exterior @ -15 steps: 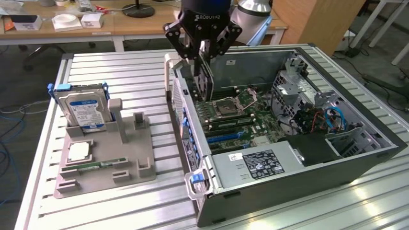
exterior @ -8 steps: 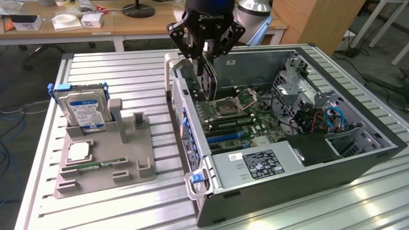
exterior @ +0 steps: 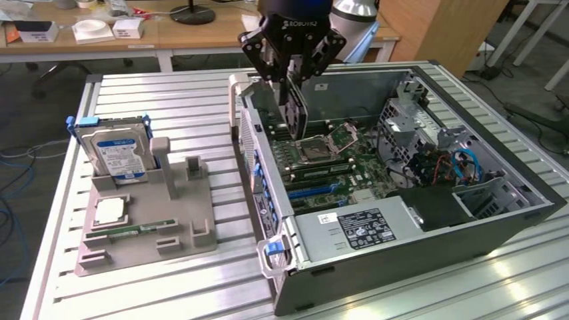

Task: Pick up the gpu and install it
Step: 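Pick up the gpu and move the gpu toward the slot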

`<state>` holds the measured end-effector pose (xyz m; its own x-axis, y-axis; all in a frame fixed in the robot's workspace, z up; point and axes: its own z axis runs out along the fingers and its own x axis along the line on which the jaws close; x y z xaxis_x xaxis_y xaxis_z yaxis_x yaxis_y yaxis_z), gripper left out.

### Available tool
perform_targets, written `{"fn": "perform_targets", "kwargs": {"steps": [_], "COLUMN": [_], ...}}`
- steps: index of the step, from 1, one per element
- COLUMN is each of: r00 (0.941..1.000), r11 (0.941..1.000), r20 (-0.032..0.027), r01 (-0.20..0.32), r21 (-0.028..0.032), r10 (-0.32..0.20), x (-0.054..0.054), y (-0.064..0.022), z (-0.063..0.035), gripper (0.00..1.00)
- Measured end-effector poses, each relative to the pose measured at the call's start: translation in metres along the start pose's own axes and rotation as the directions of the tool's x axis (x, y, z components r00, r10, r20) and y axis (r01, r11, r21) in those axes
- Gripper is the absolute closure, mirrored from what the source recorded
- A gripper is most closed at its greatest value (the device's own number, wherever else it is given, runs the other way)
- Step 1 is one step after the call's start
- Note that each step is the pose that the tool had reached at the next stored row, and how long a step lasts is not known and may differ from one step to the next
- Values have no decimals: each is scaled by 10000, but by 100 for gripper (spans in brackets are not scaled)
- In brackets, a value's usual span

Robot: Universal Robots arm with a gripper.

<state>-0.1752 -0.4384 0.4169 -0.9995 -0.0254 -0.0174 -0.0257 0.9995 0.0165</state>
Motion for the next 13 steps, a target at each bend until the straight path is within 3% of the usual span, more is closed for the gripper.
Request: {"fn": "perform_targets", "kwargs": {"steps": [13], "r00": [10000], "r11": [10000], "r20": [-1], "r01": [70], "r21": [-2], "r10": [-70], "x": [-119], "y": [-3], "z": [2], "gripper": [73]}}
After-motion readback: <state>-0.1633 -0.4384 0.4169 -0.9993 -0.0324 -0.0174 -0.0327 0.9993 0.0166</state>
